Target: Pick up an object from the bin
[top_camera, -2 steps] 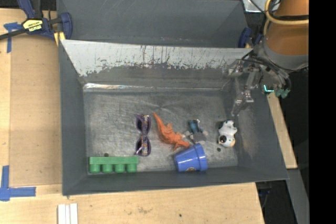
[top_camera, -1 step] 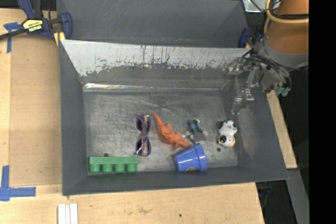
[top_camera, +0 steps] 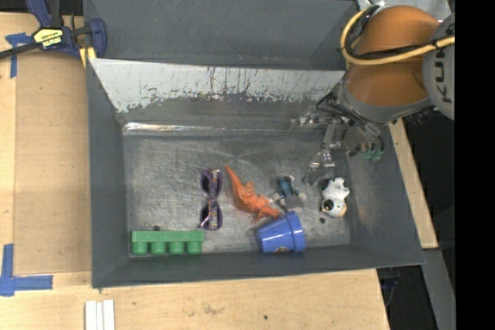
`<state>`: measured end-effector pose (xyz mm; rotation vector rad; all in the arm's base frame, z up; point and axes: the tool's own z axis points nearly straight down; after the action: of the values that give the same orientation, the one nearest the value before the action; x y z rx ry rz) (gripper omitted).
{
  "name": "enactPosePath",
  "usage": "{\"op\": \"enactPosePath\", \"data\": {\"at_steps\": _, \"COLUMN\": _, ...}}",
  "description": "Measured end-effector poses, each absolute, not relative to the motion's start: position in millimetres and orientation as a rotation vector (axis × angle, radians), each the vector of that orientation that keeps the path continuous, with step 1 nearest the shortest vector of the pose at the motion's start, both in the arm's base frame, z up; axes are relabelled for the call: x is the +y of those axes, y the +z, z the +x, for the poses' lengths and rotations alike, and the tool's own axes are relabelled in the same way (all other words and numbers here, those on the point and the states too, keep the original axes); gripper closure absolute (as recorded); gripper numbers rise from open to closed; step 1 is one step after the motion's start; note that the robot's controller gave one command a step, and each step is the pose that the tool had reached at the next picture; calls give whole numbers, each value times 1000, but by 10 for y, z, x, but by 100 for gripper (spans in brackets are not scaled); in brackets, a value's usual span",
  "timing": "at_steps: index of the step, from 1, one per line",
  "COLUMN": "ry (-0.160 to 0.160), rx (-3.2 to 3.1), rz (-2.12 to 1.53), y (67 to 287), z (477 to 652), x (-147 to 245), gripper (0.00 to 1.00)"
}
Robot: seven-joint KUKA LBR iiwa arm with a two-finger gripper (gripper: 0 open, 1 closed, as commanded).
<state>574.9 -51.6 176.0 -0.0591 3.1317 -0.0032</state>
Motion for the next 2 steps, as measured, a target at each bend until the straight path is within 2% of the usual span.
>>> {"op": "enactPosePath", "data": {"at_steps": 1, "ry": 0, "rx": 3141, "rz": 77, "y": 1591, "z": 5614, "x": 259, "gripper": 0}}
{"op": "enactPosePath", "data": {"at_steps": 2, "ry": 0, "rx": 3139, "rz": -14, "y": 1445, "z": 4964, "x": -183, "gripper": 0}}
